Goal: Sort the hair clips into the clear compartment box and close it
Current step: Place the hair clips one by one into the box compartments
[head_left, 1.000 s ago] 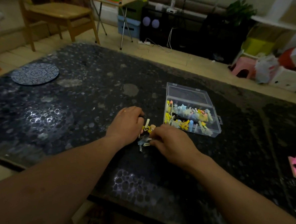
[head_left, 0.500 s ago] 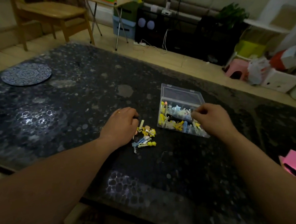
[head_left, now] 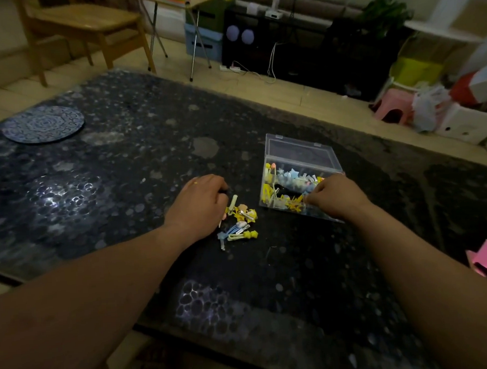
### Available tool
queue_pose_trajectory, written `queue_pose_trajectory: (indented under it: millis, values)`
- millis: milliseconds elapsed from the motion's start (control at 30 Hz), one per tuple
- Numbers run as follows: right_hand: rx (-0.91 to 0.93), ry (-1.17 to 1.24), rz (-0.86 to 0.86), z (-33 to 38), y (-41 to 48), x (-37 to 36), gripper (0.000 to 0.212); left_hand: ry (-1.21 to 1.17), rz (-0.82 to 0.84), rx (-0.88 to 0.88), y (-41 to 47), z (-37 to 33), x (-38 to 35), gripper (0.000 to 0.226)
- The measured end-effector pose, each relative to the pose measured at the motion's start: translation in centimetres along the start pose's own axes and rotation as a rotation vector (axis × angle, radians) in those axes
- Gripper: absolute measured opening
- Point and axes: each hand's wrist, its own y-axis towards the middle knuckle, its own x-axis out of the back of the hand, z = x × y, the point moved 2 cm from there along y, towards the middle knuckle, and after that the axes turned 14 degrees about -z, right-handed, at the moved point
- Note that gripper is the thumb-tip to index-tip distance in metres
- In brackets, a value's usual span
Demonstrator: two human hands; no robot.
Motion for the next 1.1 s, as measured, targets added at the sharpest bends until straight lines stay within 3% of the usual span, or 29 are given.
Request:
queue_pose_trajectory:
  millis: [300, 467, 633, 833, 967, 1100]
  values:
    - [0.000, 0.015, -0.023, 0.1, -0.9, 0.5, 0.028, -0.003, 0.001, -0.004, 0.0, -0.1, 0.0, 0.030]
    - [0.059, 0.055, -0.163, 0.8, -2.7, 1.5, 0.029, -0.002, 0.004, -0.006, 0.1, -0.1, 0.0, 0.029]
    - [0.231, 0.268, -0.287, 3.2, -6.0, 1.8, 0.022, -0.007, 0.010, 0.000, 0.0, 0.1, 0.1, 0.029]
    - [0.405, 0.396, -0.159, 5.7, -9.9, -0.2, 0.018, 0.000, 0.005, 0.004, 0.0, -0.2, 0.3, 0.030]
    - [0.371, 0.441, -0.100, 5.8, -11.2, -3.0, 0.011, 0.001, 0.001, 0.011, 0.0, -0.2, 0.2, 0.030]
    - [0.257, 0.546, -0.162, 5.2, -11.9, -4.6, 0.008, -0.060, 0.005, 0.061, 0.2, 0.1, 0.2, 0.032]
